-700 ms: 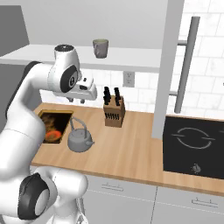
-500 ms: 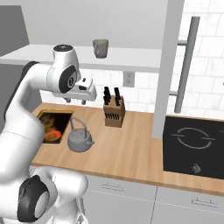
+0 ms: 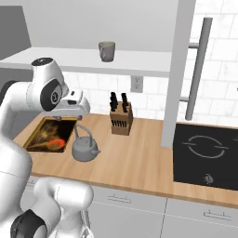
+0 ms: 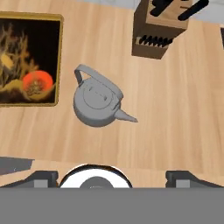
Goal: Pick the kettle from the counter and place it on the tray. Then pick the mug from the cabinet and place it on the tray. Then close the cabinet doors.
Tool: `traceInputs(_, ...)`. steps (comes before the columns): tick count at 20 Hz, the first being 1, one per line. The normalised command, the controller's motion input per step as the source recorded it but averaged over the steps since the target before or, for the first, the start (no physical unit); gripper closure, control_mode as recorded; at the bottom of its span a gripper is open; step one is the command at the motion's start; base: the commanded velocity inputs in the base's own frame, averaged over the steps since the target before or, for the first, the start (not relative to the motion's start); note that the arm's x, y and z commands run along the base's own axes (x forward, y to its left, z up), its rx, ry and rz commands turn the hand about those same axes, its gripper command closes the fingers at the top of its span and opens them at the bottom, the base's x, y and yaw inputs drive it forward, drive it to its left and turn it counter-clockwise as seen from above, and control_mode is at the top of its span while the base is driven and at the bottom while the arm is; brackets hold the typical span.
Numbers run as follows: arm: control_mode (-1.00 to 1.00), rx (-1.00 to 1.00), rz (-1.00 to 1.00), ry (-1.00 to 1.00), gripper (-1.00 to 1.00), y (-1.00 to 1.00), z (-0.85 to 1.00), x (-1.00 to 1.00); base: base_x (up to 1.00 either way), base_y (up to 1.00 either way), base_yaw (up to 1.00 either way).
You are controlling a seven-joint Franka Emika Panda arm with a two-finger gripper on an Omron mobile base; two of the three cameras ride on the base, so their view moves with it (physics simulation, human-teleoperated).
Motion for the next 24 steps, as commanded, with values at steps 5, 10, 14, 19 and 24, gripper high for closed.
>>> traceInputs(5, -1.00, -0.03, 0.24, -0.02, -1.00, 0.13, -0.16, 0.12, 0.00, 0.00, 0.00)
traceInputs(10, -1.00, 0.00, 0.18, 0.00, -1.00, 0.00, -0.22, 0.49, 0.00, 0.00, 0.00)
traceInputs(14, -1.00, 0.00, 0.07, 0.06, -1.00, 0.00, -0.32, 0.61, 0.00, 0.00, 0.00)
traceInputs(19, -1.00, 0.00, 0.03, 0.02, -1.00, -0.03, -0.40, 0.41, 0.00, 0.00, 0.00)
traceInputs(24, -1.00, 0.00, 0.00, 0.00, -1.00, -0.04, -0.29, 0.29, 0.00, 0.00, 0.00)
